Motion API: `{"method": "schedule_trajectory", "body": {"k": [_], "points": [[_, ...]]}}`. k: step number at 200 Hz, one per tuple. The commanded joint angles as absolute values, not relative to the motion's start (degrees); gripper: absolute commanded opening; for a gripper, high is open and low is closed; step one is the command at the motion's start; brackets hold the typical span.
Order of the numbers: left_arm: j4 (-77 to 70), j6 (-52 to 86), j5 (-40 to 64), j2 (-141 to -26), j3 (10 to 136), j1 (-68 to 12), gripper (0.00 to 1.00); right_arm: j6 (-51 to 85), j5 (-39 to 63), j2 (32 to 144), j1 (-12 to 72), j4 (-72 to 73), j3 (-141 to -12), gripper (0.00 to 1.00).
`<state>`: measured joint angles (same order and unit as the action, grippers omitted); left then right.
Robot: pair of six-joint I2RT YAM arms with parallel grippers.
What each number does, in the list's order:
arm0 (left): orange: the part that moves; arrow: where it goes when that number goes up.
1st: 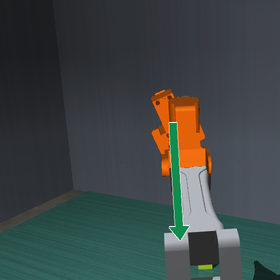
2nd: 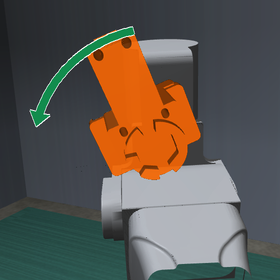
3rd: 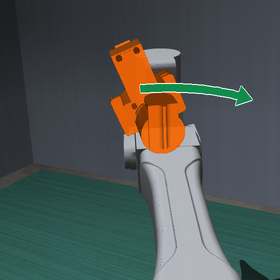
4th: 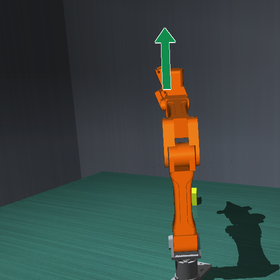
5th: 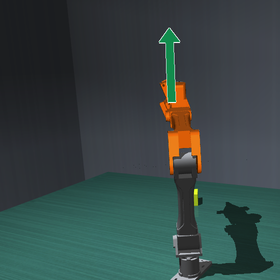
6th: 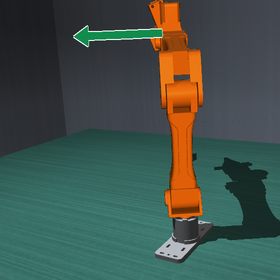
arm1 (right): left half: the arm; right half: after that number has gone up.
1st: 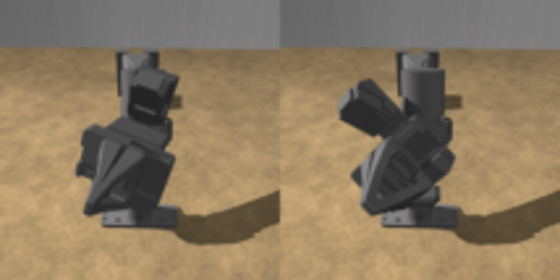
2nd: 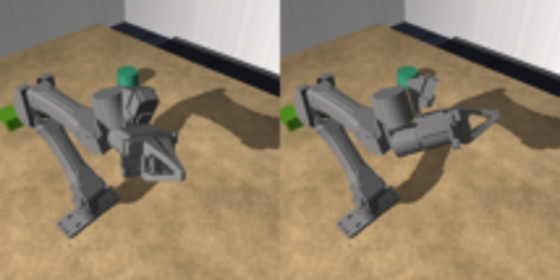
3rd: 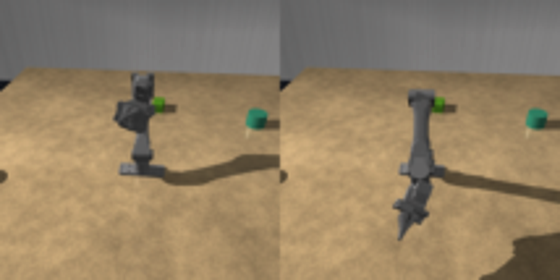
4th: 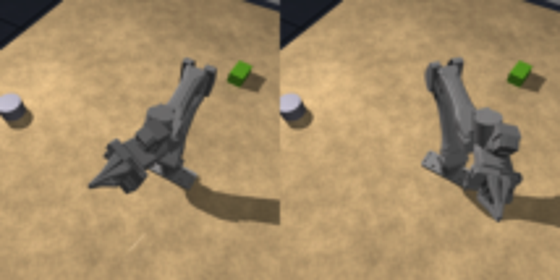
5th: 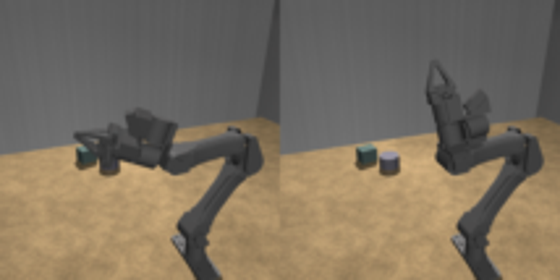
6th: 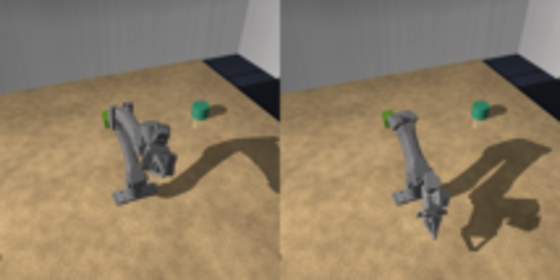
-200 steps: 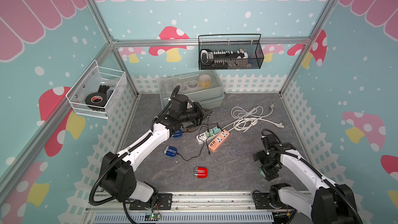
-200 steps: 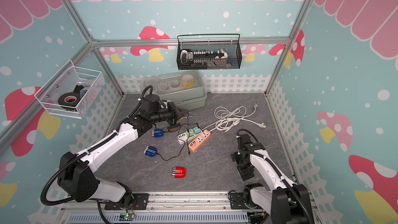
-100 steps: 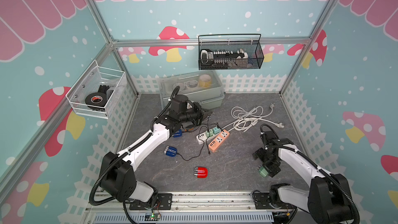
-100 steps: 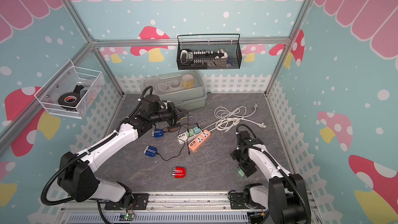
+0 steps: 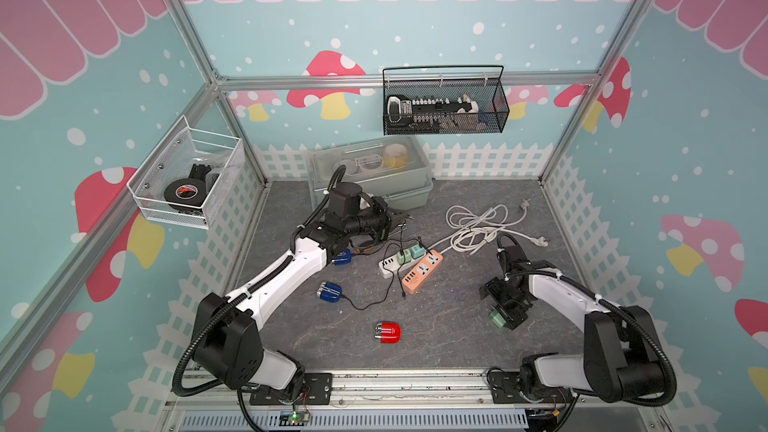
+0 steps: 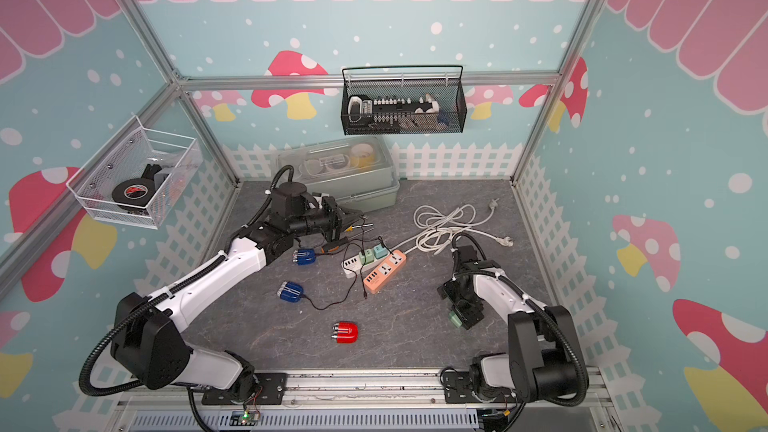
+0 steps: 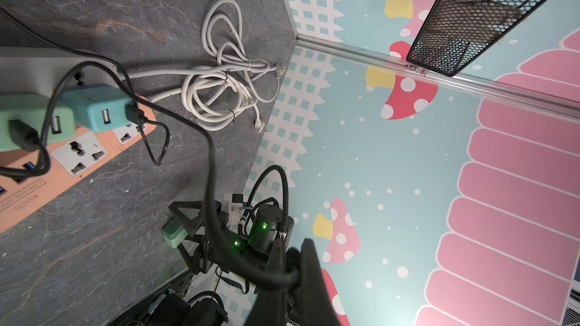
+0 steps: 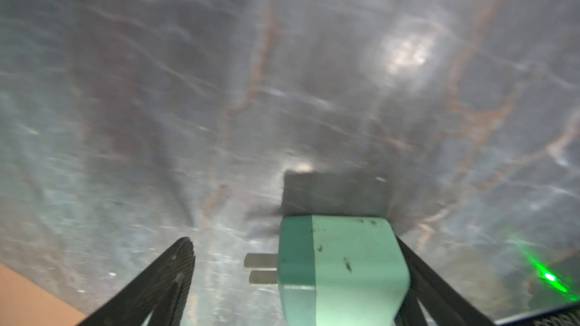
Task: Charge the electric shaver
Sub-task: Move the plug to the center of the board.
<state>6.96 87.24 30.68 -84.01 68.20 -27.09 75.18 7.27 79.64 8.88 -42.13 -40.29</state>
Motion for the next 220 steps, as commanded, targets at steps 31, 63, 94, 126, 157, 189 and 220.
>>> {"method": "schedule_trajectory", "body": {"k": [31,63,94,126,157,189,220], "points": [[5.6,87.8,30.4,-83.2,66.8,-26.8,0.0,83.4,10.1,89.5,10.9,-31.8,-49.2,0.92],[5.7,87.8,30.0,-82.8,66.5,-26.8,0.0,87.4,11.5,94.5,14.5,-32.3,-56.5,0.94],[5.6,88.0,29.7,-82.8,66.8,-26.7,0.0,86.3,13.0,97.2,16.5,-32.1,-61.9,0.95],[5.6,88.1,29.4,-82.5,66.6,-26.4,0.0,76.0,7.5,92.7,16.3,-44.2,-65.1,0.97],[5.4,88.2,29.4,-82.9,66.7,-26.0,0.0,64.7,2.4,89.6,15.9,-47.7,-63.0,0.95],[5.4,88.4,29.6,-83.1,67.1,-25.3,0.0,41.7,-1.0,97.5,16.2,-52.0,-71.3,0.81],[6.3,88.1,29.9,-82.8,67.1,-24.8,0.0,27.6,-1.0,100.1,16.3,-53.7,-74.2,0.76]]}}
